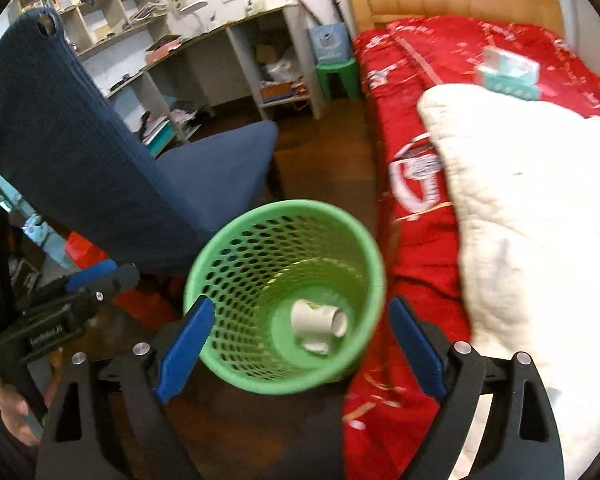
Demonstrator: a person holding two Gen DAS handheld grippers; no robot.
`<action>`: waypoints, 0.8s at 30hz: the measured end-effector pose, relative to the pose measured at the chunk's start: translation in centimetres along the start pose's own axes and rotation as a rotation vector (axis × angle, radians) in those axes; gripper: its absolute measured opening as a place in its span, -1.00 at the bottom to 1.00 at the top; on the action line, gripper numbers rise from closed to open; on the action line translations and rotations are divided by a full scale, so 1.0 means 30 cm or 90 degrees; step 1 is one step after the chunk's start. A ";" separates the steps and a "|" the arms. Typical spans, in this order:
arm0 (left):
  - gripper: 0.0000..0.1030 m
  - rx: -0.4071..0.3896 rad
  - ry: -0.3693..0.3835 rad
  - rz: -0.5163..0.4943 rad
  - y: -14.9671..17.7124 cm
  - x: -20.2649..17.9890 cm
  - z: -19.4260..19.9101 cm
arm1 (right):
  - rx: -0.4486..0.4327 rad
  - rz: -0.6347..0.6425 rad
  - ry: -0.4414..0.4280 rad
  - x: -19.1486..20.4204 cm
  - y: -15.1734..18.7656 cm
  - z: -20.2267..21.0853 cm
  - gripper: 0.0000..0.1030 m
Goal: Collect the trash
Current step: 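Drop the paper cup into the green wastebasket with the right gripper, then move both grippers back over the bed toward the lid and clear bowl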
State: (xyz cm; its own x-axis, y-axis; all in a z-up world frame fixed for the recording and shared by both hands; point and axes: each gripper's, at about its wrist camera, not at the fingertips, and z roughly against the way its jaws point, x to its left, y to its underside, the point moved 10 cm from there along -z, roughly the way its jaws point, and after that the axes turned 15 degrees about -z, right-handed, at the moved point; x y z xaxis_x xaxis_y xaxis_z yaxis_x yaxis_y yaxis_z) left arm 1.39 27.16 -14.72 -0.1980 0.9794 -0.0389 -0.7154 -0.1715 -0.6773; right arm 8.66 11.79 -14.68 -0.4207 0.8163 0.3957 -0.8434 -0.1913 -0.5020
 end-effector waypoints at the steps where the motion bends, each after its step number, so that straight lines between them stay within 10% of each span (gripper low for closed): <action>1: 0.30 -0.003 0.005 -0.009 -0.010 -0.024 0.001 | -0.009 -0.002 0.012 -0.026 0.000 0.026 0.67; 24: 0.32 0.001 0.131 -0.120 -0.112 -0.513 -0.058 | -0.136 -0.253 0.239 -0.898 0.088 0.533 0.79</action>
State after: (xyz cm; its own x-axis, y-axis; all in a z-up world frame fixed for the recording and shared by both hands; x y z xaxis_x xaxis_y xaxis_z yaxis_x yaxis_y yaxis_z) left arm 8.01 12.84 -13.13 0.0787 0.9950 -0.0606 -0.7278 0.0158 -0.6856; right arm 12.42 -19.43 -14.37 0.0935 0.9478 0.3050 -0.8099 0.2506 -0.5304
